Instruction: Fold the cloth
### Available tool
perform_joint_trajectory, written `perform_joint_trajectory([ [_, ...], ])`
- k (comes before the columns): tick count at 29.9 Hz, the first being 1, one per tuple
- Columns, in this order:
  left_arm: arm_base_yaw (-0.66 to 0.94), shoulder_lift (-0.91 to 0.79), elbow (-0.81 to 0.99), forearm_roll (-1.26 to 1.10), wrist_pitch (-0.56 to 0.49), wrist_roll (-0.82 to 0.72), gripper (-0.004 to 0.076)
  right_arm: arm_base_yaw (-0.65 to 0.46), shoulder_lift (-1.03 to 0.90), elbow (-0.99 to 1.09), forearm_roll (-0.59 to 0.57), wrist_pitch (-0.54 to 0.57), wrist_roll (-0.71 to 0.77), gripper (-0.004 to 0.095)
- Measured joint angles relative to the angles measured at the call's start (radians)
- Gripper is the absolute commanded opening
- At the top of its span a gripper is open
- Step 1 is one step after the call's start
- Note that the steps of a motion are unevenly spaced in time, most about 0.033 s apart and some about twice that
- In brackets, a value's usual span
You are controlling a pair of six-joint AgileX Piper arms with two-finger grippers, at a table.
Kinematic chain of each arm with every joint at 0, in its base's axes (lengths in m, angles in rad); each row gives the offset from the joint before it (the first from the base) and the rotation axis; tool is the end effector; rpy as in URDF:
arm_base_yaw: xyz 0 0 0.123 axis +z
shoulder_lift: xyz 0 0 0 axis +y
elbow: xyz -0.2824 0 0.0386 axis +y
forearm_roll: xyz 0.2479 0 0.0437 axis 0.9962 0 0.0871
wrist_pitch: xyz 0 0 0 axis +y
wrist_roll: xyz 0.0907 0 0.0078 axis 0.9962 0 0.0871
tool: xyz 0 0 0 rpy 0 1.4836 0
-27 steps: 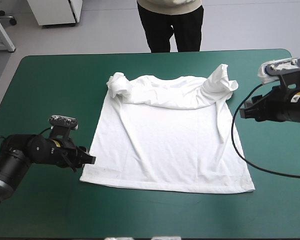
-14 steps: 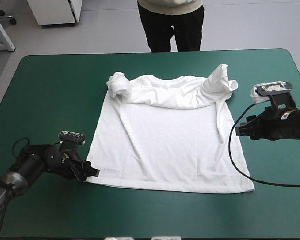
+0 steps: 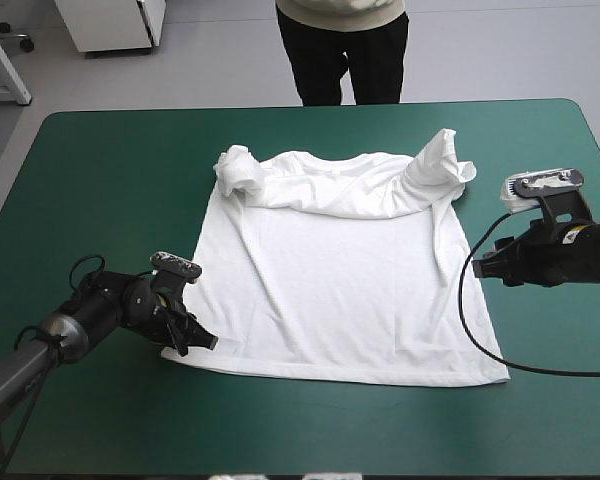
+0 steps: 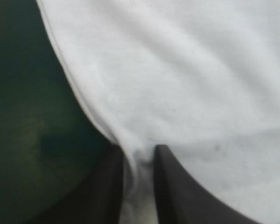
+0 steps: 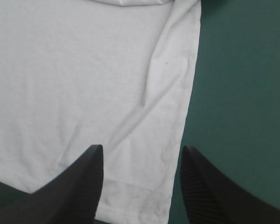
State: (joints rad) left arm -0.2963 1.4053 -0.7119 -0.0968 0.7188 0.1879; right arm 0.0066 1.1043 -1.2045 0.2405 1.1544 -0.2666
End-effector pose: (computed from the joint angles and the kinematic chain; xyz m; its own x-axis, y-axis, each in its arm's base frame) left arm 0.2205 -0.0734 0.1950 -0.8859 0.3901 -0.2510 0.4107 0.9112 -0.0331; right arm 0.2007 0.0212 0.3882 -0.7834 -0.1681 -0.5983 -0.2666 0.9606 0.0792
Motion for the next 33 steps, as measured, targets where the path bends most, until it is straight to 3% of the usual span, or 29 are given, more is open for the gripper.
perform_joint_trajectory([
  [8,-0.002,0.005,0.0,-0.019,-0.02,0.001,-0.0009,0.0,0.0,0.035,-0.045,0.047,0.011,0.0419],
  [13,-0.003,0.005,0.0,-0.018,-0.02,0.001,-0.0009,0.0,0.005,0.175,-0.082,0.057,0.032,0.0492],
  [18,-0.003,-0.005,0.003,-0.015,-0.021,0.001,-0.0009,0.0,0.007,0.294,-0.088,0.013,0.038,0.0578],
  [30,-0.003,-0.007,0.004,-0.015,-0.024,0.001,-0.0009,0.0,0.075,0.528,-0.087,-0.156,0.039,0.0575],
  [33,-0.003,-0.007,0.004,-0.014,-0.024,0.001,-0.0009,0.0,0.138,0.549,-0.087,-0.184,0.04,0.0524],
])
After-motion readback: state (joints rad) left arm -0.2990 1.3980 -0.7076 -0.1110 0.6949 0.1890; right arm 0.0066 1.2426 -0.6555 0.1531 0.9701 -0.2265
